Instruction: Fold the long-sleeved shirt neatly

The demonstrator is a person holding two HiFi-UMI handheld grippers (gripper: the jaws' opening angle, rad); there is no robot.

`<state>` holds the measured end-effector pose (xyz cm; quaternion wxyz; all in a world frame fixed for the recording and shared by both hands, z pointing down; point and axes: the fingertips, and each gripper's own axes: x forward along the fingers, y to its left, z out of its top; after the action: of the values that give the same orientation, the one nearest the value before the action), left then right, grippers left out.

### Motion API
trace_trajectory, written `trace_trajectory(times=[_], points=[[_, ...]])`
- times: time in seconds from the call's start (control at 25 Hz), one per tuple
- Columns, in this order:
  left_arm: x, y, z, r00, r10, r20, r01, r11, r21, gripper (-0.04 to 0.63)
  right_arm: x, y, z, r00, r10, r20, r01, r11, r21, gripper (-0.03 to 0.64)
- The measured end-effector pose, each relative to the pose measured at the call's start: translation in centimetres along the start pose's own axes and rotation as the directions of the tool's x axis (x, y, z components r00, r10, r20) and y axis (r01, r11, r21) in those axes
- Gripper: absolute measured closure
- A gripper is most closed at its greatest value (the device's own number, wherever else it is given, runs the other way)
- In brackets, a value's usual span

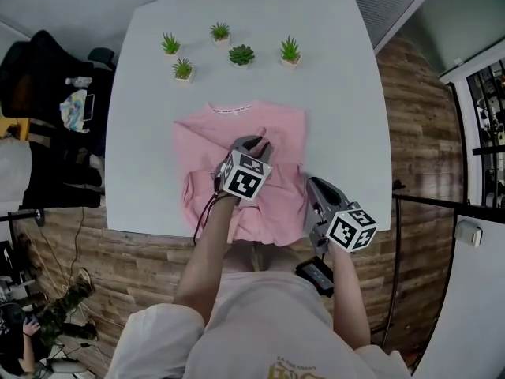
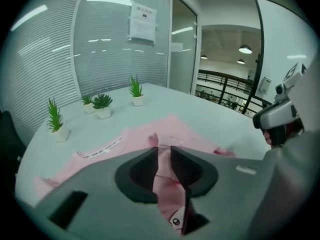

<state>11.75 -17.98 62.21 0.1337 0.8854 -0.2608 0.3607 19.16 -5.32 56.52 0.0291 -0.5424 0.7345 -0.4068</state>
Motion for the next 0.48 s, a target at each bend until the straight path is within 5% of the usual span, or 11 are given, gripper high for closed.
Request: trace_trajectory(times=[0.12,0.28,0.48], points=[[0.0,0.2,1.1,0.999,0.017,0.032,-0.017,1.0,-0.002,0.546,-0.3,-0.4,0.1,1.0,-0.005,-0.001,0.005,1.0,0.006,0.583],[0.4,-0.3,1.8,0.999,-0.01,0.041,0.011,1.0,-0.026,0.511,-0.5,-0.5,0.0,1.0,-0.009,-0.008,0.009,1.0,0.005,0.583],[1.5,-4.2,2.5,0.995,-0.092,0.05,0.09,0.995,0.031,0.482,-0.5,-0.4,0.0,1.0,-0.002,-0.008,0.002,1.0,0.006,0.583]])
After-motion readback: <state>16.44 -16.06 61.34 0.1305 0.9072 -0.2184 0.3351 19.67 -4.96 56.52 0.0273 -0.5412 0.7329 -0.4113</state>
